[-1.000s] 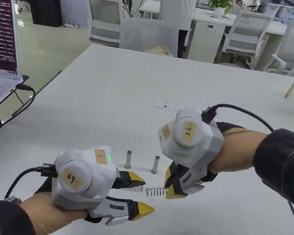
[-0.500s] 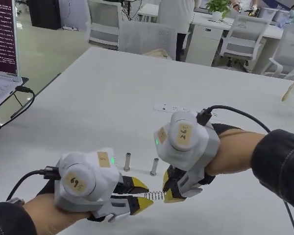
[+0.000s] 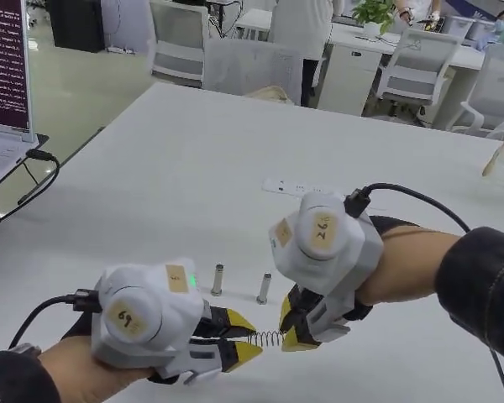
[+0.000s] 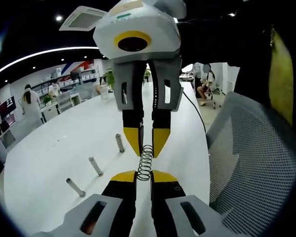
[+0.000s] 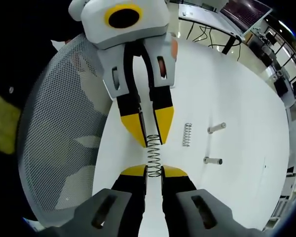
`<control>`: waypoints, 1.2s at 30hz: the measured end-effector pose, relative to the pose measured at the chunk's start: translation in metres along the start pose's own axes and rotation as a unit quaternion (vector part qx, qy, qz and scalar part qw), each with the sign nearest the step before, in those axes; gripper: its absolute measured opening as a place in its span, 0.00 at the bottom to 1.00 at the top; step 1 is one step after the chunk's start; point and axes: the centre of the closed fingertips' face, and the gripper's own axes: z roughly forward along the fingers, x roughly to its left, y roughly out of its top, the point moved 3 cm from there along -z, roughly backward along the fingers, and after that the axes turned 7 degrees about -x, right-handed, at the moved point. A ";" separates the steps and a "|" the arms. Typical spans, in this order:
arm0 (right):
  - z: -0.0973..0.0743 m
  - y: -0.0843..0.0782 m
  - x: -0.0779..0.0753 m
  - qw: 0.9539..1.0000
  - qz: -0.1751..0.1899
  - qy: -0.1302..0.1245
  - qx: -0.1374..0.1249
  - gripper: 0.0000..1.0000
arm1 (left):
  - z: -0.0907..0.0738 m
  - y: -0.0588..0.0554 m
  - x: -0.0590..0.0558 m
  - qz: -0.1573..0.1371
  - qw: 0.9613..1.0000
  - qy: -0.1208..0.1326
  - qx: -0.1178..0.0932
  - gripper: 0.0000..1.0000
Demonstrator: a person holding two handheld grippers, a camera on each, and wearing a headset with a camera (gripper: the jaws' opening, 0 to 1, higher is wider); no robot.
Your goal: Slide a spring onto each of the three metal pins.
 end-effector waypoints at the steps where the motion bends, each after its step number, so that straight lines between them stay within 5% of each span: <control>1: 0.000 0.000 0.001 1.000 0.002 0.001 -0.003 0.08 | 0.000 0.000 0.000 -0.002 1.000 -0.001 0.000 0.03; 26: -0.005 0.002 0.000 0.999 0.002 -0.008 -0.031 0.08 | -0.004 0.003 0.003 -0.009 1.000 0.003 -0.007 0.03; 36: -0.018 0.015 -0.002 0.997 0.014 -0.019 -0.068 0.08 | -0.007 0.004 0.007 -0.015 1.000 0.014 -0.015 0.03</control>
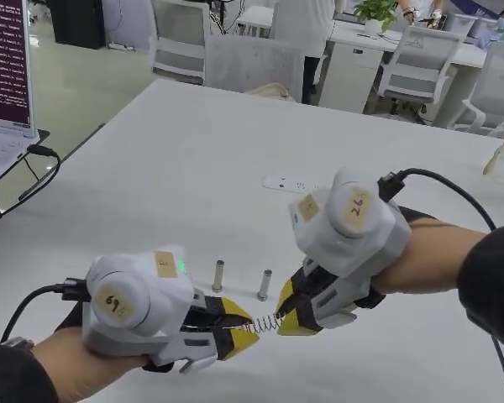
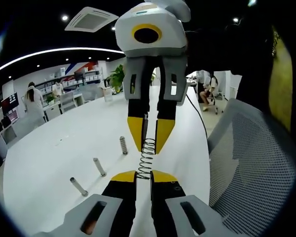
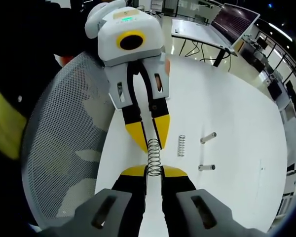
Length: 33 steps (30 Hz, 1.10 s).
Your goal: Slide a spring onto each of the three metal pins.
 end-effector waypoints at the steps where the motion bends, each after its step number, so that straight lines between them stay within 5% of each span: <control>1: -0.001 0.002 0.000 1.000 0.002 0.000 -0.004 0.08 | 0.000 0.000 0.000 -0.001 1.000 0.000 -0.001 0.03; 17: -0.002 0.024 0.002 0.999 0.003 0.003 -0.041 0.08 | 0.000 0.000 -0.001 -0.002 1.000 -0.004 0.002 0.02; 33: 0.001 0.024 0.003 1.000 -0.006 0.010 -0.025 0.08 | 0.002 -0.003 -0.001 -0.007 1.000 -0.005 0.006 0.02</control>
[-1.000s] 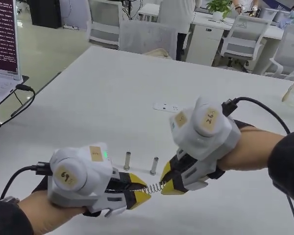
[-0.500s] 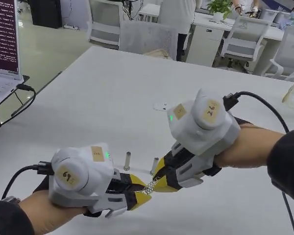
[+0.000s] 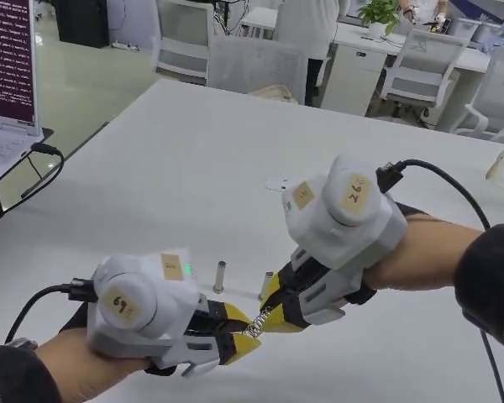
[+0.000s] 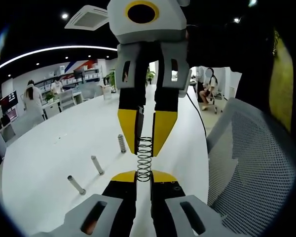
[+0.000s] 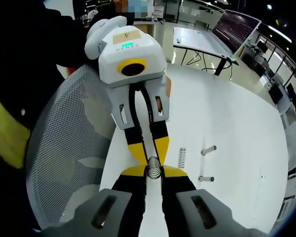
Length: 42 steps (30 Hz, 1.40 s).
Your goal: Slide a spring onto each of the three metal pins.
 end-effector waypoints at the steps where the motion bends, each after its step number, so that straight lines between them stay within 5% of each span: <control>1: 0.000 0.000 0.000 1.000 0.000 0.000 0.002 0.08 | 0.000 0.000 0.000 0.003 1.000 0.000 -0.002 0.02; 18: 0.000 0.000 -0.005 1.000 -0.004 0.002 0.026 0.07 | 0.003 0.000 0.001 0.006 1.000 0.002 -0.006 0.03; 24: 0.000 -0.004 -0.010 0.999 -0.002 0.000 0.038 0.07 | 0.001 -0.004 0.000 -0.002 1.000 -0.001 -0.006 0.11; 42: -0.012 -0.018 -0.033 0.998 0.013 -0.012 0.067 0.08 | -0.027 -0.022 0.004 -0.038 0.999 0.018 -0.013 0.24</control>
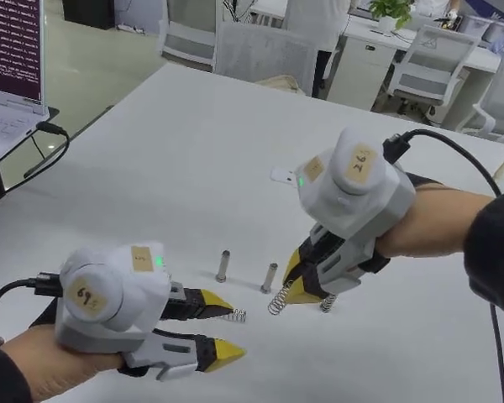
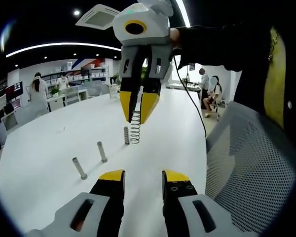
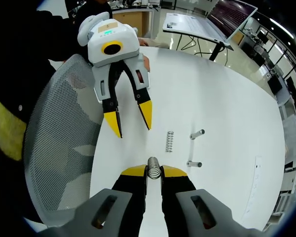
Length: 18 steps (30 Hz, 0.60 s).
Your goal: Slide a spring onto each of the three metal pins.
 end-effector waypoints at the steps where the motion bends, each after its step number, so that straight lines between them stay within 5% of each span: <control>1: -0.001 -0.001 -0.002 1.000 0.002 -0.001 0.001 0.08 | -0.002 -0.002 0.001 -0.002 1.000 0.003 0.001 0.25; 18: -0.011 -0.007 -0.030 1.000 0.014 -0.015 0.009 0.08 | -0.015 -0.014 0.013 -0.025 0.999 0.045 -0.004 0.35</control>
